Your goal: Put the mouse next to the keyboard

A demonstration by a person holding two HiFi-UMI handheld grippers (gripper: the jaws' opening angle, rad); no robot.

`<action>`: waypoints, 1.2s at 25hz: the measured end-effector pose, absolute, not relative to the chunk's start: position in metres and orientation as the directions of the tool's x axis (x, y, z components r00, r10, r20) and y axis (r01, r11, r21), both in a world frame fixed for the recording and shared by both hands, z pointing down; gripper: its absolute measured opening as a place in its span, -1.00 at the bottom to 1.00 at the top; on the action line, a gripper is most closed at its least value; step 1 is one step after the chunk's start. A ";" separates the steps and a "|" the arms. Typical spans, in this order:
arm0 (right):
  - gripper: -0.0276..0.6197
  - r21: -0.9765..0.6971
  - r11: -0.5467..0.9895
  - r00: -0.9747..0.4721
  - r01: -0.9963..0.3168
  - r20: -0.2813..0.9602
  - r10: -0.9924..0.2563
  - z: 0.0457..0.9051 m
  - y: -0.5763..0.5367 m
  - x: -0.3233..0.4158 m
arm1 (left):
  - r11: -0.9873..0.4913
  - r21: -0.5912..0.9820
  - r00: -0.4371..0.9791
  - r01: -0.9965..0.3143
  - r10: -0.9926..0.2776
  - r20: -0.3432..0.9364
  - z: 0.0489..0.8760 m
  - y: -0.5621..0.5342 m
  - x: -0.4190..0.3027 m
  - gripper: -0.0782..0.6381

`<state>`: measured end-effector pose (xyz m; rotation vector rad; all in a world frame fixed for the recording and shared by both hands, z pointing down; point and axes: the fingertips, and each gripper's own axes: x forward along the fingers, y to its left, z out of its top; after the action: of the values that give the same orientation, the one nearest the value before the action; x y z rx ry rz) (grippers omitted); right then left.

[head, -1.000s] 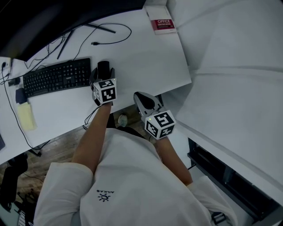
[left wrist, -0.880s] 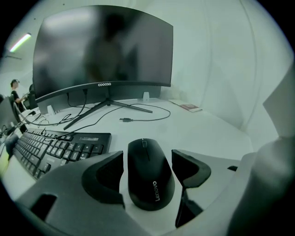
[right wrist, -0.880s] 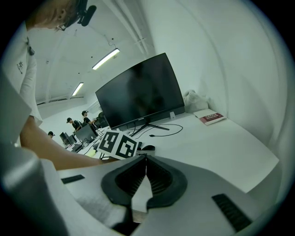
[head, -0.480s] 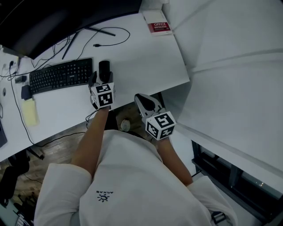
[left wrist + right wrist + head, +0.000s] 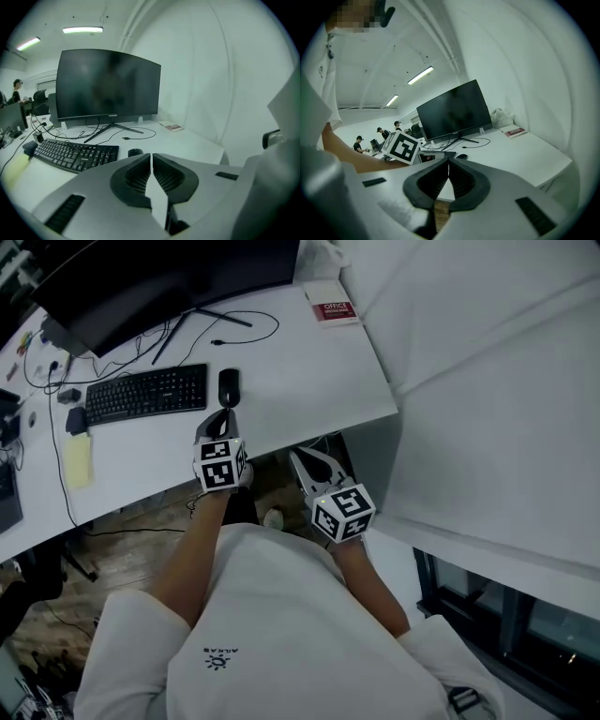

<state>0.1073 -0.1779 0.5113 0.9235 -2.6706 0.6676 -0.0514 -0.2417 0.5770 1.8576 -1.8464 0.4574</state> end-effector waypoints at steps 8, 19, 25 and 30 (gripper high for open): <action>-0.86 -0.353 0.708 -0.790 -0.612 0.312 -0.527 0.499 -0.143 0.128 | -0.046 0.152 0.117 -0.987 -0.861 0.495 0.535 -0.179 -0.024 -0.75; -0.86 -0.322 0.736 -0.803 -0.596 0.243 -0.544 0.467 -0.123 0.119 | -0.182 0.212 0.251 -0.960 -0.895 0.370 0.472 -0.115 -0.022 -0.75; -0.86 -0.289 0.737 -0.791 -0.611 0.240 -0.563 0.457 -0.112 0.099 | -0.207 0.195 0.265 -0.959 -0.901 0.344 0.462 -0.092 -0.052 -0.75; -0.86 -0.287 0.705 -0.761 -0.648 0.246 -0.600 0.454 -0.102 0.086 | -0.242 0.178 0.291 -0.954 -0.888 0.356 0.461 -0.076 -0.080 -0.75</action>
<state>0.0864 -0.1020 0.4540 1.0209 -2.7752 0.5448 -0.0799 -0.0764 0.4615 2.2097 -1.6606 0.2557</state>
